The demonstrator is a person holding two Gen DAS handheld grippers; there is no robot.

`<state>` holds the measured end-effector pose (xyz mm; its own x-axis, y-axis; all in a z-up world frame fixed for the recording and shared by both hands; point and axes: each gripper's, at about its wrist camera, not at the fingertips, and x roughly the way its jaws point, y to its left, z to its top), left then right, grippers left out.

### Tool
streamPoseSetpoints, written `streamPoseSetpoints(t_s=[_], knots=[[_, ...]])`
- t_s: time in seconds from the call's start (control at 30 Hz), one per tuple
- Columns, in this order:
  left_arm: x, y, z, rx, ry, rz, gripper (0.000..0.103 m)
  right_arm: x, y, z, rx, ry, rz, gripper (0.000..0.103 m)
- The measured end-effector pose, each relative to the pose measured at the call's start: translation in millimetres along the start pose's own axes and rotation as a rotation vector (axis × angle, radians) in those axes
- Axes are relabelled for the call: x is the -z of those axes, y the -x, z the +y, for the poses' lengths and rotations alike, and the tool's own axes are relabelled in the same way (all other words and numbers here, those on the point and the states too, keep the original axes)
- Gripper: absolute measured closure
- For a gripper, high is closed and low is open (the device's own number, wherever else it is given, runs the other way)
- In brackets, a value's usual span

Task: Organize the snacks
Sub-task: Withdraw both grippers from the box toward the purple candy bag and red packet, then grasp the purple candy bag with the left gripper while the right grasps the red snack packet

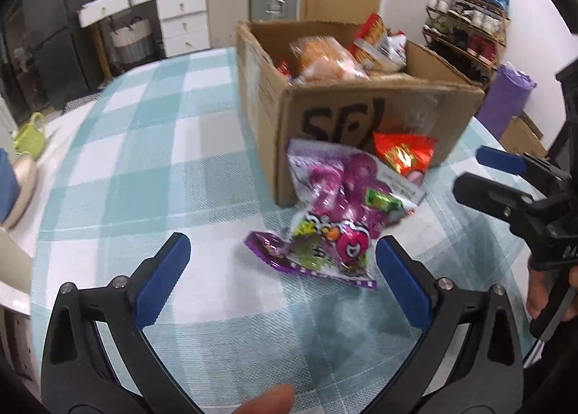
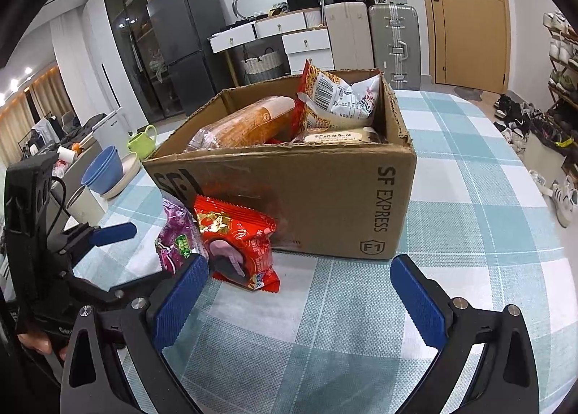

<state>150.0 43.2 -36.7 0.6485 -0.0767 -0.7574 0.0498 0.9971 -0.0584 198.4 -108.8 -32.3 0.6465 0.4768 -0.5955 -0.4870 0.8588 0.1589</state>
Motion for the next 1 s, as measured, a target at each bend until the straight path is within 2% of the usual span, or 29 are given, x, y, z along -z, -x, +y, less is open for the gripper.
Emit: streamPoseSetpoints(t_s=[0.27, 0.43, 0.57, 0.7, 0.77, 0.83, 0.9, 1.0], knots=[[0.4, -18.6, -4.8, 0.003, 0.012, 0.01, 0.001, 4.1, -7.2, -7.6, -0.005, -0.011, 0.016, 0.001], [-0.7, -23.7, -13.1, -0.01, -0.017, 0.014, 0.001, 5.8, -9.2, -9.0, -0.007, -0.019, 0.021, 0.001], [-0.8, -25.7, -12.9, 0.031, -0.014, 0.023, 0.022, 7.9, -9.4, -8.4, -0.005, -0.016, 0.028, 0.001], [0.7, -21.6, -10.1, 0.047, -0.015, 0.003, 0.032, 9.7, -8.2, -6.4, -0.004, -0.017, 0.031, 0.001], [2.4, -18.3, -6.6, 0.078, 0.001, -0.006, 0.035, 10.6, -8.2, -5.0, -0.003, -0.015, 0.035, 0.001], [2.3, -14.5, -1.8, 0.095, 0.025, -0.023, 0.042, 9.9, -9.0, -3.7, -0.003, -0.014, 0.04, 0.001], [1.1, -10.1, 1.9, 0.108, 0.038, -0.039, 0.054, 9.5, -10.5, -1.5, -0.002, -0.009, 0.047, 0.001], [1.9, -6.2, 4.5, 0.105, 0.044, -0.047, 0.056, 8.1, -13.5, 1.9, -0.004, -0.002, 0.055, 0.001]])
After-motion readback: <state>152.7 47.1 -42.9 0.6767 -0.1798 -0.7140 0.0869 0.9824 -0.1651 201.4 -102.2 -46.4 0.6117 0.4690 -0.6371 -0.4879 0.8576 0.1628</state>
